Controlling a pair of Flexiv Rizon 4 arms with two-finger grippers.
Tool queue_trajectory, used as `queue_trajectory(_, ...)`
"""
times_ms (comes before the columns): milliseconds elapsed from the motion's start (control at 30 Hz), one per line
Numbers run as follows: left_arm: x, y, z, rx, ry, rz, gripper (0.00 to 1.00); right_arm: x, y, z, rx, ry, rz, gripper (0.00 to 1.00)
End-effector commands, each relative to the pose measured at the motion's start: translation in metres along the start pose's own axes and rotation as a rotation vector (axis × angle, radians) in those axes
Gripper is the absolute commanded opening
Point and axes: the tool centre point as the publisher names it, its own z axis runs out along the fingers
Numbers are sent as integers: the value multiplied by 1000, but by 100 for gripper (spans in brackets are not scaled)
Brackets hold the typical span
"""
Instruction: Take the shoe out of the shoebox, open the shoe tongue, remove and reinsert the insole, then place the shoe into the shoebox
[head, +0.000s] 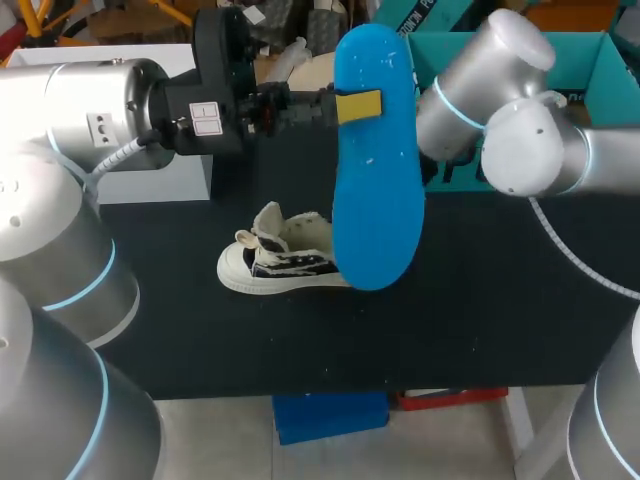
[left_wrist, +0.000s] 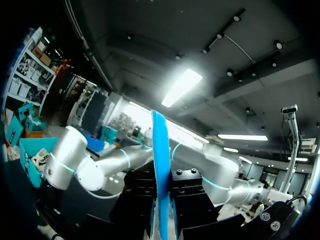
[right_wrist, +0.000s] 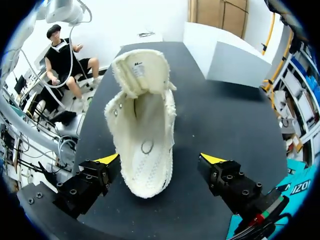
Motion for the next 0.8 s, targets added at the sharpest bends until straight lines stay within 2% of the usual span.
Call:
queue_trajectory(33,1,1,0,-3,-3,-2,0,-11,23,7,621,41,-39,100)
queue_trajectory(267,1,1,0,-3,-3,-2,0,-20,38,18,732,41,-75,100)
queue_trajectory(400,1,1,0,-3,-3,-2,0,-22,37,27,766,37,-74,96)
queue_trajectory(467,1,1,0,-3,-3,-2,0,-22,34,31,772,37,-67,92)
queue_trajectory(500,1,1,0,-3,-3,-2,0,-22,33,33,773,37,-64,84)
queue_trajectory(533,1,1,0,-3,-3,-2,0,-21,30,35,772,37,-57,80)
queue_trajectory(800,1,1,0,-3,-3,-2,0,-13,19,49,722,10,-27,86)
